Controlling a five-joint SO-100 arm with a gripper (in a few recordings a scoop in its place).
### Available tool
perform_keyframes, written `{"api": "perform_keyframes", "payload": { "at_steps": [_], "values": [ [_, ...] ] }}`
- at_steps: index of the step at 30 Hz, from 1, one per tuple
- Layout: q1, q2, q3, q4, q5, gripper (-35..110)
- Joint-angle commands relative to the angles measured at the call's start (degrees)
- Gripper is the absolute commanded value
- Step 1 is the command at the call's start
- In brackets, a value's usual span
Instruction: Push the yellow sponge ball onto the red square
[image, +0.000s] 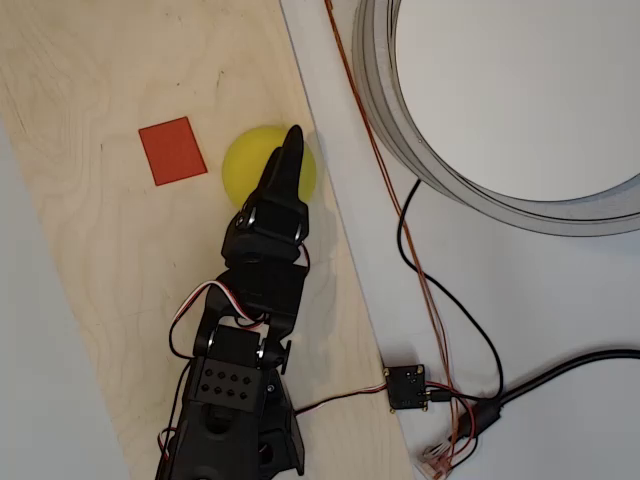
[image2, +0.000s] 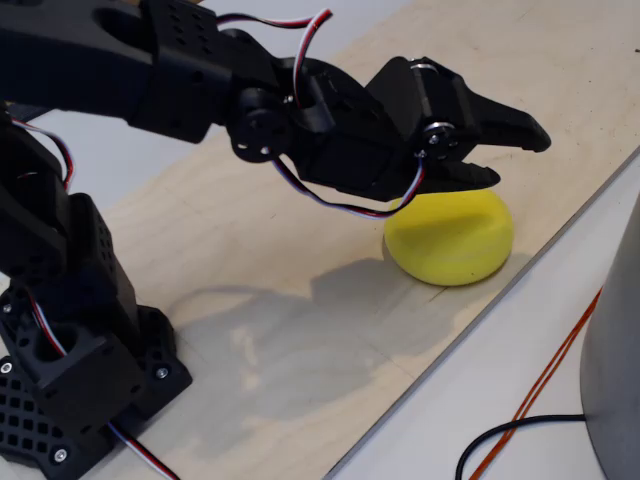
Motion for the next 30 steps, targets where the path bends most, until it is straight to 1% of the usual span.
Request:
{"api": "perform_keyframes", "payload": {
  "at_steps": [1,11,25,30],
  "values": [
    [1.41,2.2,1.49,0.53,2.64,19],
    [0.35,-0.79,3.52,0.44,10.9,19],
    [-7.73,-6.06,0.0,0.26,22.5,20],
    [-9.32,-9.23,-2.55,0.18,24.7,20]
  ]
}}
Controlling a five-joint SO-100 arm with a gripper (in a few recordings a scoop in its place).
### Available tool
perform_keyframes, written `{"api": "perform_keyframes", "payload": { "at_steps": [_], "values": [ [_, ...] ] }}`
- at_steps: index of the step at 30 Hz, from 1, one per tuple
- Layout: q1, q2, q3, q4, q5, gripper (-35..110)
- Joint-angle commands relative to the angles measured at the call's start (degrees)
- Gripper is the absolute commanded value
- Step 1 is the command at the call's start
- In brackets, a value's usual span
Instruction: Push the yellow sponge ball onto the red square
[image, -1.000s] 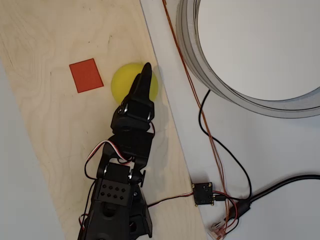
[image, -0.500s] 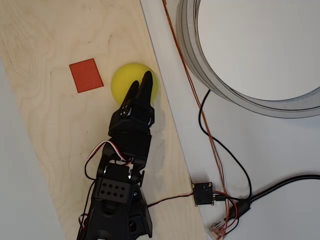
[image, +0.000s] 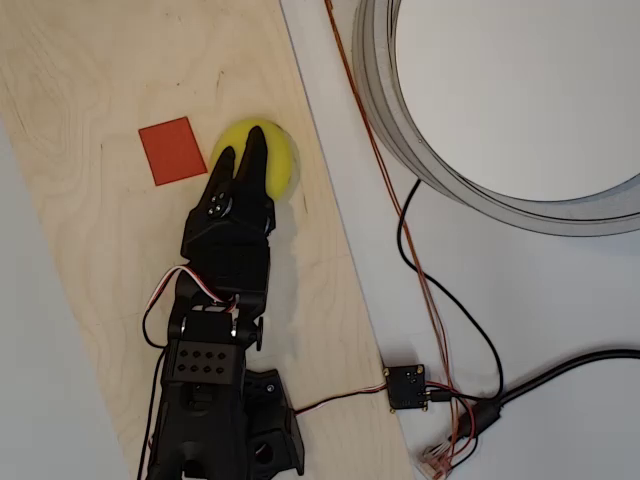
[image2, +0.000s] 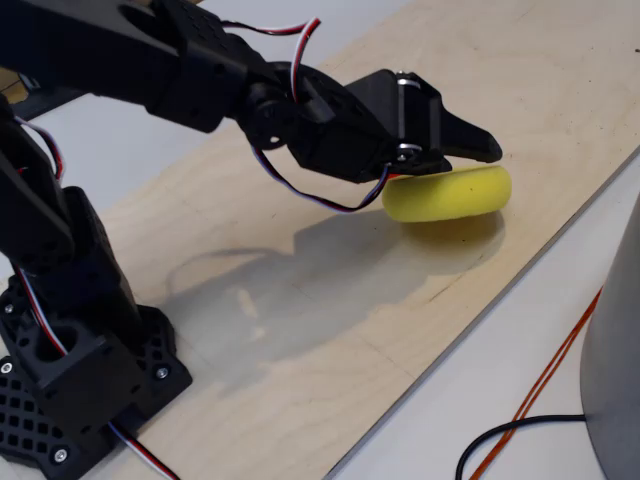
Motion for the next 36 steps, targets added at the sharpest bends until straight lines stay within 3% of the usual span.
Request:
{"api": "perform_keyframes", "payload": {
  "at_steps": [1,19,36],
  "values": [
    [-1.05,-1.32,-1.41,0.79,2.02,20],
    [-8.96,-1.49,-3.6,-0.97,10.46,20],
    [4.04,5.27,-5.36,-0.97,-16.0,19]
  ]
}}
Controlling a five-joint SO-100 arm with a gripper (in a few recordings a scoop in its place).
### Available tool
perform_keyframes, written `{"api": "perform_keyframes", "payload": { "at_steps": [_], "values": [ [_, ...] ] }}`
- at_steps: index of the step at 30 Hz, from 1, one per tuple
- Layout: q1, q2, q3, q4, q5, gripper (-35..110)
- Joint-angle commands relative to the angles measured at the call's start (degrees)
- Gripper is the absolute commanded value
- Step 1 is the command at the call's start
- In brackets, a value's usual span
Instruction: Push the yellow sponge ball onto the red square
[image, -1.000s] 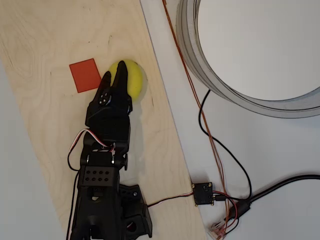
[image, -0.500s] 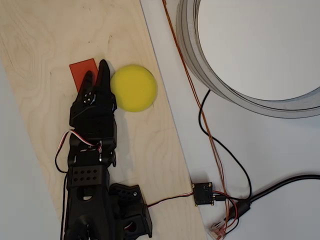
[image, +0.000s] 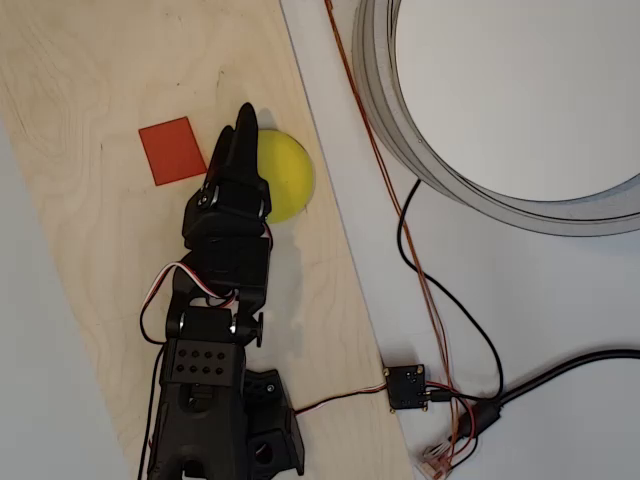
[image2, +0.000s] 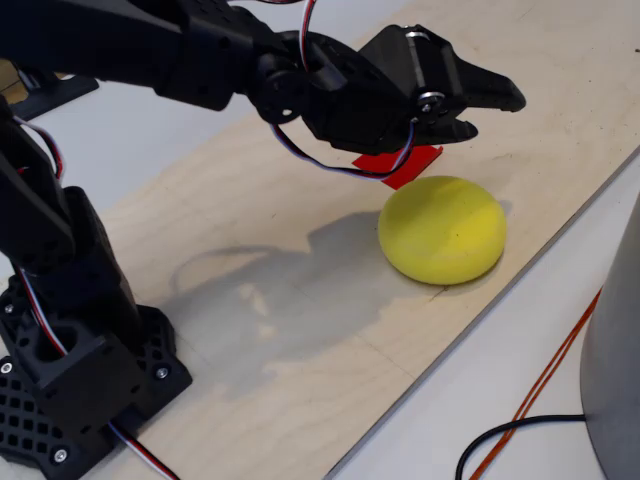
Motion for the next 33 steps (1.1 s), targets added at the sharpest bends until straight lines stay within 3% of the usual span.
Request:
{"api": "perform_keyframes", "payload": {
  "at_steps": [1,10,20,33],
  "values": [
    [3.25,2.64,-0.88,-1.05,-3.69,19],
    [10.2,7.47,4.48,-1.05,-13.18,19],
    [11.95,11.51,10.9,-1.41,-15.73,20],
    [12.22,-1.32,10.99,-14.15,-15.64,20]
  ]
}}
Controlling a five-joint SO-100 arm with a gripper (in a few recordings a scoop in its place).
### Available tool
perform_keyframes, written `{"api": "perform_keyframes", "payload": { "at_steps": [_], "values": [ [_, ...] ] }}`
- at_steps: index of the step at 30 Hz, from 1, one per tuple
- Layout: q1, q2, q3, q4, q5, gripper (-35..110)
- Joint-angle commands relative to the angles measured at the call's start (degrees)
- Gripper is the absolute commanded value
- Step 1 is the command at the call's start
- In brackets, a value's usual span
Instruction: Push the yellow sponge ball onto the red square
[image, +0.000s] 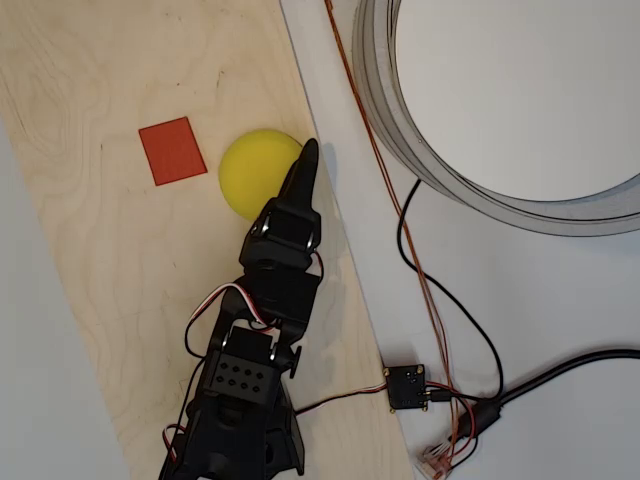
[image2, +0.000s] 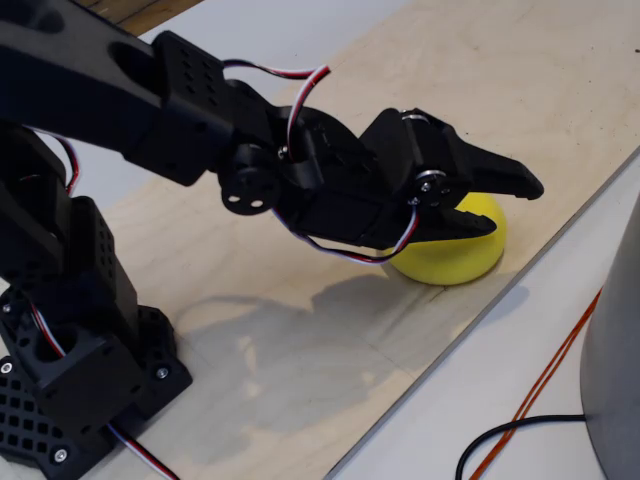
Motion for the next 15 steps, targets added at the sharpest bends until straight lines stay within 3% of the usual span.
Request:
{"api": "perform_keyframes", "payload": {
  "at_steps": [1,11,15],
  "values": [
    [1.32,-2.64,0.0,-4.22,1.76,20],
    [0.44,-10.99,-0.53,-10.2,8.61,20],
    [-2.46,-12.04,0.35,-10.46,15.91,20]
  ]
}}
